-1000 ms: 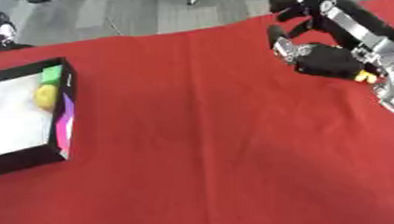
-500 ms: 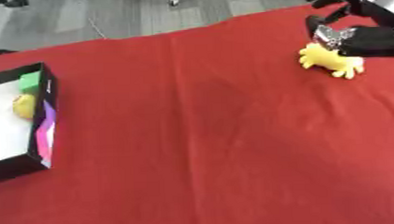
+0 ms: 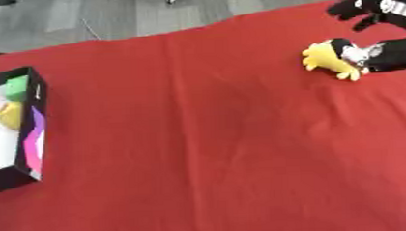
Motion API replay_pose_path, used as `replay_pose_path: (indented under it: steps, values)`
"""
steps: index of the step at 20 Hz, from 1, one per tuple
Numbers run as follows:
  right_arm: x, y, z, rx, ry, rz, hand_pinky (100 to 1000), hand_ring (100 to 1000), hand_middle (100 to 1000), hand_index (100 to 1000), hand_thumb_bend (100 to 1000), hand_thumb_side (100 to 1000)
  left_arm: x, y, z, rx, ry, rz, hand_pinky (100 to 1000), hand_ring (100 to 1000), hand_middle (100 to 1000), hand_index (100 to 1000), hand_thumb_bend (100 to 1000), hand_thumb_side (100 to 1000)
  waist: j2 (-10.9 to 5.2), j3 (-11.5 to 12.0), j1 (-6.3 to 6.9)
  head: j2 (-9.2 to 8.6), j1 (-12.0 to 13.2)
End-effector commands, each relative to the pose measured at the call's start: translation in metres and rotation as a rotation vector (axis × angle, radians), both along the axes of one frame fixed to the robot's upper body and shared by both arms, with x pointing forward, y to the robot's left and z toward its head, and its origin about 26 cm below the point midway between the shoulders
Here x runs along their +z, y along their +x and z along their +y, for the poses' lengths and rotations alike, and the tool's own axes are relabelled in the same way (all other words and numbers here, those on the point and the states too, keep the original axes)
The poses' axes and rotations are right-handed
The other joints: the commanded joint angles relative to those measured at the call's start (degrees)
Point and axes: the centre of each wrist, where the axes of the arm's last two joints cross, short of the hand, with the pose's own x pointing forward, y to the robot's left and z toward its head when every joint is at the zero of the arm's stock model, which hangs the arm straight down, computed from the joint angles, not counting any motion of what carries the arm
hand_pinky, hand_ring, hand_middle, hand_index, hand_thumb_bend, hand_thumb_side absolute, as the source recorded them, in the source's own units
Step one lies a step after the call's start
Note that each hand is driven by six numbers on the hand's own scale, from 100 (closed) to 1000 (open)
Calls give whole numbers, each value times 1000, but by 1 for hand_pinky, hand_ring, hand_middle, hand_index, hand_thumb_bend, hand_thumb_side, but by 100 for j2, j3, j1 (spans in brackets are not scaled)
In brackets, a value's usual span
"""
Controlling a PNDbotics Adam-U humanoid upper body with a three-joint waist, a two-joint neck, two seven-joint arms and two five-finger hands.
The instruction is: Pick up the objects with one hand, pass them to the other hand, and then place them into the box on the other side of the table.
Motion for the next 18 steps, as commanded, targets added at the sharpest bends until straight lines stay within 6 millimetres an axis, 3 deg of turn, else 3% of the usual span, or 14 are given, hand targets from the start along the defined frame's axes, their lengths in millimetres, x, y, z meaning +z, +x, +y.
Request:
replay_pose_path:
  steps: [1,6,11,18]
  values:
    - [17,-7,-5,-39,-83,-54,873,940,911,929,267,367,17,-4,3,4,19,-38,772,799,621,697,100,667,31,32,-112,-132,53]
    - [21,-9,-10,-118,-124,-125,884,932,902,934,370,319,20,-4,-1,-7,24,-38,772,799,621,699,100,669,133,131,-119,-215,64]
    - [23,-9,-16,-202,-140,-164,887,934,903,937,388,308,24,-5,-5,-17,28,-46,772,799,620,700,100,670,241,233,-130,-347,-2]
    - [15,-6,-30,-298,-123,-175,886,934,905,936,359,331,25,-8,-8,-30,29,-43,772,800,619,699,100,678,326,311,-151,-377,-113]
